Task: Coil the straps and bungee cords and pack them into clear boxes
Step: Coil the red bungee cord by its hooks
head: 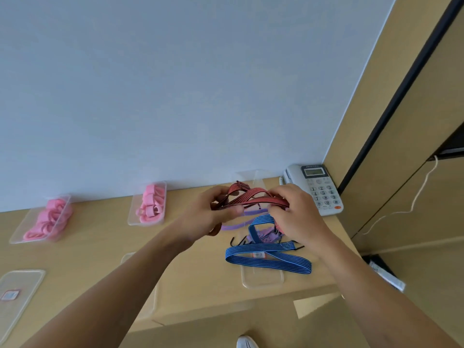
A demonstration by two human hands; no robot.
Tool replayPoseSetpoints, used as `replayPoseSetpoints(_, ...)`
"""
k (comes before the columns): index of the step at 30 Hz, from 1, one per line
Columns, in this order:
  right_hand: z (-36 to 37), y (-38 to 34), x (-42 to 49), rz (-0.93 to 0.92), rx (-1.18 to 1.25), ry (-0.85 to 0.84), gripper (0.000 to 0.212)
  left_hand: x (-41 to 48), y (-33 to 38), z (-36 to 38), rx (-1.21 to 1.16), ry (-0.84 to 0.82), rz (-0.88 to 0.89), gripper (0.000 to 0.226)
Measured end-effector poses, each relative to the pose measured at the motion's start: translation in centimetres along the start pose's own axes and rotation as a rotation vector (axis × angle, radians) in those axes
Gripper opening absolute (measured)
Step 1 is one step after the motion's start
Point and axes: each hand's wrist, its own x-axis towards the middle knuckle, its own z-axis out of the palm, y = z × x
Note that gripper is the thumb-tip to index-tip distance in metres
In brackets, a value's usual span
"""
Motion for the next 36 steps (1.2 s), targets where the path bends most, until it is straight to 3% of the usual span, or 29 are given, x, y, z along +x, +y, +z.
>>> replayPoseSetpoints(6,-0.8,-5.8,-5.3,0.001,0.159,-0.120,0.008,-5.5,3.1,-1.7,-0.216,0.061,0.050,0.020)
replayPoseSetpoints(13,0.0,-8.6,-9.8,0.059,0.157,-0.093,0.002,-9.6,4.7,-3.3,-0.376,0.079,0.146,0.011)
replayPoseSetpoints(17,0.6,-9.1,-11.0,0.078,0.148,-0.023,0.014,-11.4,5.2,-3.6,-0.391,0.100,0.201,0.007)
replayPoseSetpoints(26,1.5,-9.1,-8.2,0.103,0.115,0.067,0.026,-11.8,3.0,-4.0,-0.346,0.208,0.187,0.011)
replayPoseSetpoints(36,3.3,-6.2,-1.4,0.073,0.156,-0.024,0.029,-7.3,1.7,-4.6,-0.360,0.306,0.113,0.011)
